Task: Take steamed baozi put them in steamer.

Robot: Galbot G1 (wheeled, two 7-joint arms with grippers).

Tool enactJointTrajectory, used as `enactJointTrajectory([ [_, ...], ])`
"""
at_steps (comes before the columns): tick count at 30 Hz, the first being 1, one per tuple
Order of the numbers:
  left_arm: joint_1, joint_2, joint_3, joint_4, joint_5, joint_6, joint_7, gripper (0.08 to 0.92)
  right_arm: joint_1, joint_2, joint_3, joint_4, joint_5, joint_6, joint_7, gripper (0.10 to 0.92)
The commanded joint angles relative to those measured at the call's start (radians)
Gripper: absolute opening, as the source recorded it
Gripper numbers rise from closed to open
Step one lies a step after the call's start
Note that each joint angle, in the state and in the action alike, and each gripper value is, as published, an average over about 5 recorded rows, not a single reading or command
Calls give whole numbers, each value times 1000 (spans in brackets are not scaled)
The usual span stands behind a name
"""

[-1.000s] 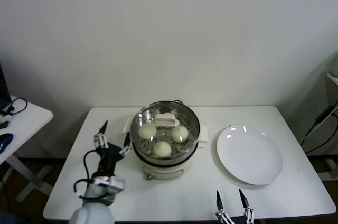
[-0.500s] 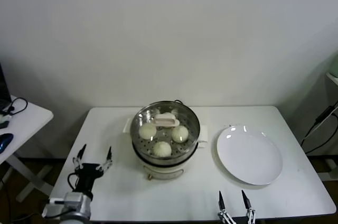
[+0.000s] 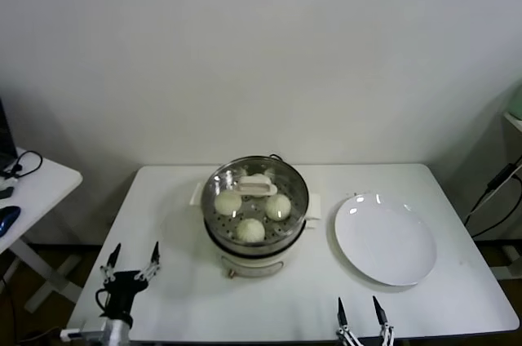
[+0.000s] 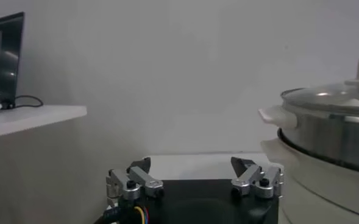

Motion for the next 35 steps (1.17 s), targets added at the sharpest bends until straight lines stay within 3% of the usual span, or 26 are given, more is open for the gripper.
enactJointTrajectory([
  [1,18,-6,-14,30,-53,-43,3,823,3,-1,-3,-9,-7,-7,6,823],
  [35,35,-6,9,33,-14,-56,13,823,-3,-4,-1,-11,-20,-8,6,823],
])
